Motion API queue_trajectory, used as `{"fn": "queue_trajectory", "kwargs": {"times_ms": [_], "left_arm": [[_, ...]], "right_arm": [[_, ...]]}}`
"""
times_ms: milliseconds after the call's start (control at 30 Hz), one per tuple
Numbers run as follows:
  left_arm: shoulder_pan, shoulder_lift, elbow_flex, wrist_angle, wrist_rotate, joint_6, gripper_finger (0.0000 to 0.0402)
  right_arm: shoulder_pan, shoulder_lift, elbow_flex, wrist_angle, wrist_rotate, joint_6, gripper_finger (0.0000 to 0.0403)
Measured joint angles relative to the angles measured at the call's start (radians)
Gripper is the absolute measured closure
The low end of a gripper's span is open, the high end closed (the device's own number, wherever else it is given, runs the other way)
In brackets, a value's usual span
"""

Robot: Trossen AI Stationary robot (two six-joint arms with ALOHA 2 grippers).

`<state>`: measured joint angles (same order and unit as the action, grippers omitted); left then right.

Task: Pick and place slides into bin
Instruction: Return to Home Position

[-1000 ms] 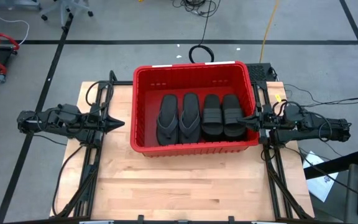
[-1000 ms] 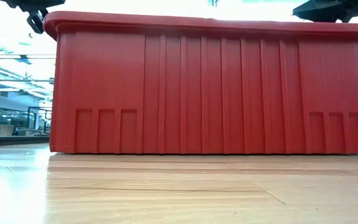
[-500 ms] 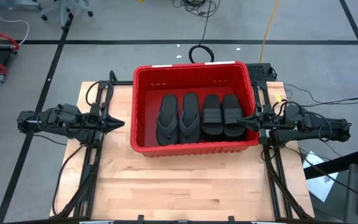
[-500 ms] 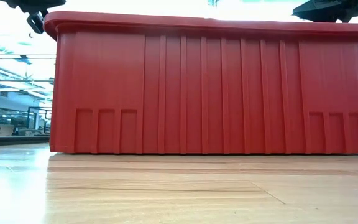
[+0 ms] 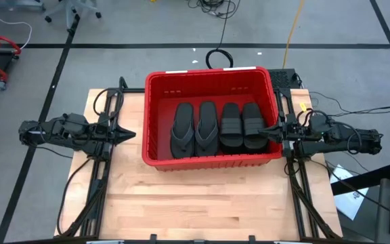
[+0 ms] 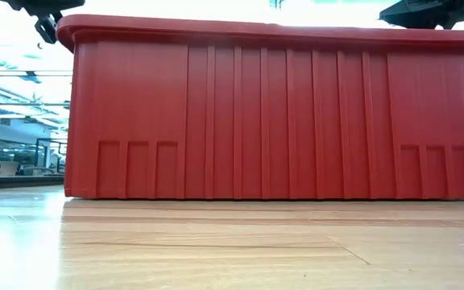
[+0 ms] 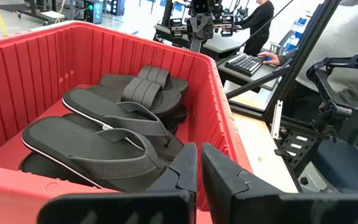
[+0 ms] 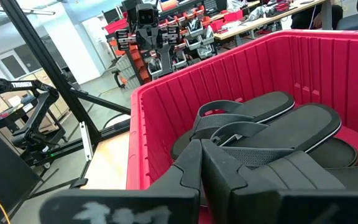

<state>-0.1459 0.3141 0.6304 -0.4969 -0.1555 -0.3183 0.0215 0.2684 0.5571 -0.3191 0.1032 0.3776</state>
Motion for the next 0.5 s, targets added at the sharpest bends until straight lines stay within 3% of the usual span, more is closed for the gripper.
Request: {"fn": "queue_trajectory", "kwargs": {"times_ms": [233,500], "left_arm": [[0.000,0.000,0.000,0.000,0.000,0.000,0.0374],[0.000,0.000,0.000,0.000,0.000,0.000,0.0391]], "right_arm": [[0.000,0.000,0.000,0.000,0.000,0.000,0.0403],[0.000,0.000,0.000,0.000,0.000,0.000,0.0403]]}}
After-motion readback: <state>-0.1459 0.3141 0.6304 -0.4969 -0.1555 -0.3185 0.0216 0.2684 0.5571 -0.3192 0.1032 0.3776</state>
